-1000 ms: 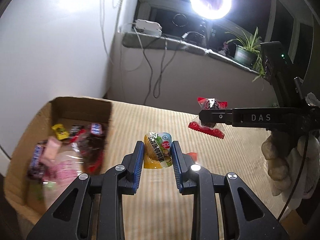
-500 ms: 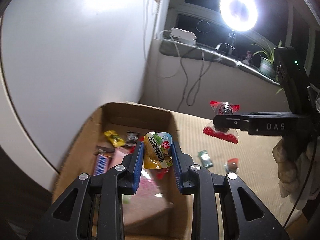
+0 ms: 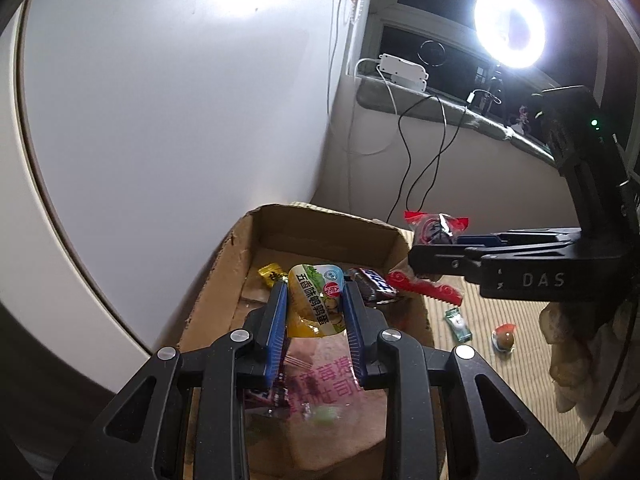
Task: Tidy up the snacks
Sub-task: 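Open both tools to drop the snacks into the box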
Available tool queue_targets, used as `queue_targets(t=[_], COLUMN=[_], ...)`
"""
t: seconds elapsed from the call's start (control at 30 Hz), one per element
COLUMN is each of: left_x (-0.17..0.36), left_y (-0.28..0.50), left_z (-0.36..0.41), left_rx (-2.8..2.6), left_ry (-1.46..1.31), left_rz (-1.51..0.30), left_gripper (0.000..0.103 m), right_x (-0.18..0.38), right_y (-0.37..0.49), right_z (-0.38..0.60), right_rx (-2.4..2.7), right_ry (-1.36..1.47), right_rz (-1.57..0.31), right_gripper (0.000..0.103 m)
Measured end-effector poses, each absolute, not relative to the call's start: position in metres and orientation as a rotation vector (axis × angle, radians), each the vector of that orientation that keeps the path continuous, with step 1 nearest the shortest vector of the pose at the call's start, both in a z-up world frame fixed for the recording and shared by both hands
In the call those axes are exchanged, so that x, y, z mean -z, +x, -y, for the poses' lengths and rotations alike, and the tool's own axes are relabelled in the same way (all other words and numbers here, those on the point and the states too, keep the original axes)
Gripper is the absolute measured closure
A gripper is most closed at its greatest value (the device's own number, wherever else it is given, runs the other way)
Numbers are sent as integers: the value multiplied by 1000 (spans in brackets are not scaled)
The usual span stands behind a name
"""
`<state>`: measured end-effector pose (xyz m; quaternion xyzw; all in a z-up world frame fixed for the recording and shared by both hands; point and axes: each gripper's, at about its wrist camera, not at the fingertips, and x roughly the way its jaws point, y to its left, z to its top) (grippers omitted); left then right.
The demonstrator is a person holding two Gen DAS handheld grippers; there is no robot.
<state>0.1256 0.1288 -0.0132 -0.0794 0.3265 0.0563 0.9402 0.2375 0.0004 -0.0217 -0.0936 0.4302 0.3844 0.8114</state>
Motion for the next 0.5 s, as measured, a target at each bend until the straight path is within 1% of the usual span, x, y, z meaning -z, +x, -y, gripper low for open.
queue_targets(t=[0.23,0.4,0.47,0.5], left_x=[13,13,14,14], left_y=[128,128,128,127], left_z=[-137,-139,-140,-140], left_rx=[-127,-133,-135,-138], left_ry=[-171,-177,-176,-174], left_rz=[-669,-669,-670,-668], left_gripper=[75,72,70,70], right_x=[31,34,34,34], right_y=[245,247,246,246], right_z=[-16,-26,-27,-28], right_rx=[-825,-829,-831,-831], right_ry=[-209,-226,-228,-229], right_rz=[-936,-933,-929,-929], right_gripper=[52,51,49,47])
